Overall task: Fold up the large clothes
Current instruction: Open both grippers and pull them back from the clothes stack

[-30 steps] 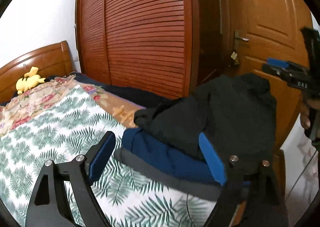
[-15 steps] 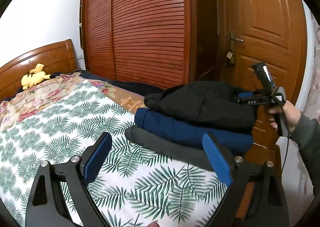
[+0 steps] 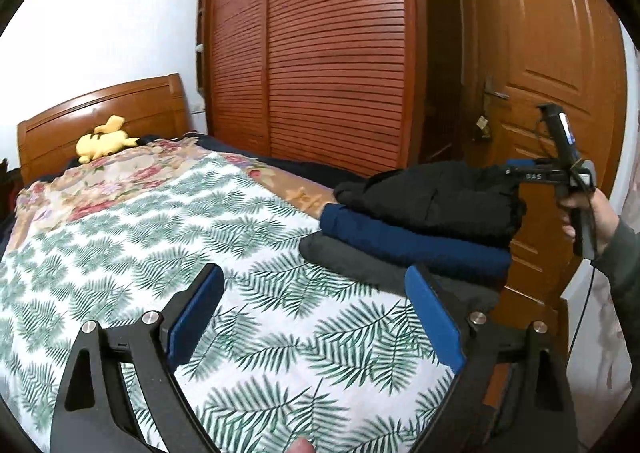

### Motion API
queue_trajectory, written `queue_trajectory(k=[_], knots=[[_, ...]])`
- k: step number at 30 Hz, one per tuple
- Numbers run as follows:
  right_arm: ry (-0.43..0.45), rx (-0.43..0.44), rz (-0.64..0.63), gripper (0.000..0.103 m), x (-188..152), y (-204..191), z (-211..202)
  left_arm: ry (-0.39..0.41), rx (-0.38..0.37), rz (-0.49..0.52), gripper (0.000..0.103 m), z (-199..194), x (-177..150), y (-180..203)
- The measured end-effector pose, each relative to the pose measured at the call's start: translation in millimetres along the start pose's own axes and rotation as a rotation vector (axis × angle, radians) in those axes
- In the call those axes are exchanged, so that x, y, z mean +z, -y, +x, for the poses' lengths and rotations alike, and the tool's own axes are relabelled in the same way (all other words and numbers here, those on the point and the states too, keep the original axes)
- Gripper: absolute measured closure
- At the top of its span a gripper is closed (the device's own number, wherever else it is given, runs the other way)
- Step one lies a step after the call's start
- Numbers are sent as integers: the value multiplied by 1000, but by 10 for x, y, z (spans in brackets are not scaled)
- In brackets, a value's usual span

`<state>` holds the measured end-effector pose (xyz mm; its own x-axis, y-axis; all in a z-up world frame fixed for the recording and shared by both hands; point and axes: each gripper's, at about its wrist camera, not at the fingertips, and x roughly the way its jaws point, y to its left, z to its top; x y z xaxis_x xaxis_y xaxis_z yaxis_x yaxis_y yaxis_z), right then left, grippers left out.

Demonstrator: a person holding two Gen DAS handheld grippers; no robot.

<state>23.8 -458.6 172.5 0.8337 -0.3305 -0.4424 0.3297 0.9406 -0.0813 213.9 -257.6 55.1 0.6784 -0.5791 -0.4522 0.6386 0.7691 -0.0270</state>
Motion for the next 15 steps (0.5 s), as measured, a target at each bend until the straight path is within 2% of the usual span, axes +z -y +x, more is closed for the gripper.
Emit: queue_trajectory(k=[1,4,6,15], knots=[[12,12,-9,38,41,-165,29,1,7,-5,11,-46,-23,-39],[39,57,-34,38,-47,-380,-245,7,40,-12,11,-180,-86,-141],[55,91,-55,33,-108,-578,-338,8,60,-24,11,-280,-144,-229],[91,293,-115,20,-597,-1414,-518,-7,156,-74,11,-663,-424,-595]])
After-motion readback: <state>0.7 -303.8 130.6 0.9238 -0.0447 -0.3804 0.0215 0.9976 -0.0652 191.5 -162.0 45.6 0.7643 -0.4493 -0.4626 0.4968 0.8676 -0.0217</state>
